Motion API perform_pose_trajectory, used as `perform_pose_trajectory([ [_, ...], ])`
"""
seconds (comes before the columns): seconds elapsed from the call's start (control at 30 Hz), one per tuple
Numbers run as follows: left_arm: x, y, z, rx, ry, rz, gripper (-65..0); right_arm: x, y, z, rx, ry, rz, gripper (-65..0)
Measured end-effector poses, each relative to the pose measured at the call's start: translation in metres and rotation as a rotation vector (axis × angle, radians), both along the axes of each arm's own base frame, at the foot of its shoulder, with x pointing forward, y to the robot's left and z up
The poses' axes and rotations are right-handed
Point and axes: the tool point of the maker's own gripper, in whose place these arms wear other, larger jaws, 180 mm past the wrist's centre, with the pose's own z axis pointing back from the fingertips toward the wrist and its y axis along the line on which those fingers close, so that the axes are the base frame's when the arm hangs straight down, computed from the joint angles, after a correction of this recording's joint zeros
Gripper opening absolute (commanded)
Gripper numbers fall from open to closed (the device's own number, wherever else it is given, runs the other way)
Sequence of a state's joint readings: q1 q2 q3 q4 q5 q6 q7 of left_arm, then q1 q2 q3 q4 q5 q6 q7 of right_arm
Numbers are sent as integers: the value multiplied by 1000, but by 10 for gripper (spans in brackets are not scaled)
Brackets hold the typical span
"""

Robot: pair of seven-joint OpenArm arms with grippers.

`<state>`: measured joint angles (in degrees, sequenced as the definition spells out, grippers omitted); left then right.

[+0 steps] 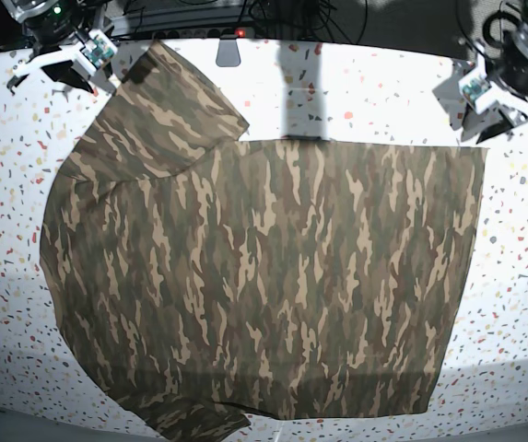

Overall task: Fold the T-shirt properly
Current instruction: 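Lower both grippers onto the shirt's shoulder corners and grasp them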

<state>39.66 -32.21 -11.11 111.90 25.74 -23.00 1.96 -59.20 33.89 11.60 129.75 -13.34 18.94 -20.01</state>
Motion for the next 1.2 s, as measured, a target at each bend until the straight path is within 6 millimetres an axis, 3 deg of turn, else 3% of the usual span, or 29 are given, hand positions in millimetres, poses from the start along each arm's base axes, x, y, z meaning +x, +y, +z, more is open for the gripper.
perform_pose_trajectory([
  [0.2,14,31,-15,81,32,-23,-484,0,-1,-1,-5,4,-5,-465],
  [0.47,20,11,-46,78,107,-134,-484,-1,-2,-1,-7,7,-8,-465],
  [0.73,34,23,-69,125,156,-137,-484,-2,-4,-2,-12,13,-26,-465],
  [1.0,45,21,-84,154,165,-174,-484,3,-10,2,-18,-22,-67,-465],
  [1.2,56,37,-92,163,173,-144,-484,0,-14,0,-34,-4,-84,-465],
])
